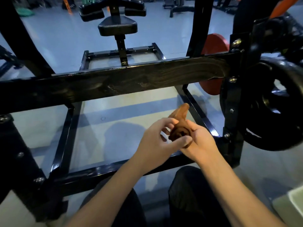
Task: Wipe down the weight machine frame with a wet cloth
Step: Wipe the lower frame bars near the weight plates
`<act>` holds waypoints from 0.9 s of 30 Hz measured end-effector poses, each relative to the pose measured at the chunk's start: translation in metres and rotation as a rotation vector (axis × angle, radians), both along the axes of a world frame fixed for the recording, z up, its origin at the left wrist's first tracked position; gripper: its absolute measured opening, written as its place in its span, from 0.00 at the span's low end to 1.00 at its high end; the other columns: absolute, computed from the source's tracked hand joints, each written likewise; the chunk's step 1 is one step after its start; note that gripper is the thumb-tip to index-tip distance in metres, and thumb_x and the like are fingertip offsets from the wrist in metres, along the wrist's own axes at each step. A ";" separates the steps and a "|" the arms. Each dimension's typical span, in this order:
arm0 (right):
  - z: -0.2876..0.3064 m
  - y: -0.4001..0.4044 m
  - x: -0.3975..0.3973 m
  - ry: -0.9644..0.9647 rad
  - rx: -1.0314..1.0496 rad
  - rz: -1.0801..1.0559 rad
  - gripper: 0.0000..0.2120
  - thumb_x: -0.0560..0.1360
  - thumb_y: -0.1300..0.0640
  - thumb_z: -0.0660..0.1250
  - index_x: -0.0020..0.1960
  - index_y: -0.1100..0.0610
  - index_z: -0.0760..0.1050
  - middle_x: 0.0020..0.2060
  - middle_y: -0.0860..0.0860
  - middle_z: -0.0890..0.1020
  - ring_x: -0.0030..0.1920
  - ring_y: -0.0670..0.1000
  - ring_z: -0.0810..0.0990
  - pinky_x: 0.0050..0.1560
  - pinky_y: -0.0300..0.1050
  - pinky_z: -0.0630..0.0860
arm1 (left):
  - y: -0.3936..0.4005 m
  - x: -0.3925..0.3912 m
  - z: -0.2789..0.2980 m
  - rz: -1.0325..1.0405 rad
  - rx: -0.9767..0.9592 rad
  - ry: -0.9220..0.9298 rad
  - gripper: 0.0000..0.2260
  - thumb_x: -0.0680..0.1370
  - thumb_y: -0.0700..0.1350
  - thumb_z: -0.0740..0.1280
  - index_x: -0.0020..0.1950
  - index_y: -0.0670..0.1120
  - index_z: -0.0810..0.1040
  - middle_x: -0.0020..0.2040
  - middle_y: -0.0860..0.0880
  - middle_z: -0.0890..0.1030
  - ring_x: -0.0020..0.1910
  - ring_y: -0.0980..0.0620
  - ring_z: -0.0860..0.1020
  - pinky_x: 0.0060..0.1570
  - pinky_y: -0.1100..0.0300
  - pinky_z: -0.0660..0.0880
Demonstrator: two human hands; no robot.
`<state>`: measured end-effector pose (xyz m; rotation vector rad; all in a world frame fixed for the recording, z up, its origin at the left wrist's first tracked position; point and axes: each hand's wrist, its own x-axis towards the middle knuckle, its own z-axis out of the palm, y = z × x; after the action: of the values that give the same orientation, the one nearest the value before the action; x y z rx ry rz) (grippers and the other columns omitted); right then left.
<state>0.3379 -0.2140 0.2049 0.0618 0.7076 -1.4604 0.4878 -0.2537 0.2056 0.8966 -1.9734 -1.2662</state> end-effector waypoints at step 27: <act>0.082 -0.014 -0.050 1.420 -0.146 0.067 0.19 0.84 0.40 0.60 0.57 0.50 0.85 0.50 0.50 0.87 0.56 0.51 0.85 0.63 0.55 0.77 | -0.072 0.017 0.096 -0.059 0.292 -0.145 0.07 0.83 0.42 0.65 0.57 0.43 0.83 0.46 0.47 0.81 0.46 0.51 0.79 0.51 0.55 0.78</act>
<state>0.2880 -0.2277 0.2867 -1.1991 1.6796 -1.3331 0.5047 -0.3261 0.3015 1.1036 -1.9676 -1.5923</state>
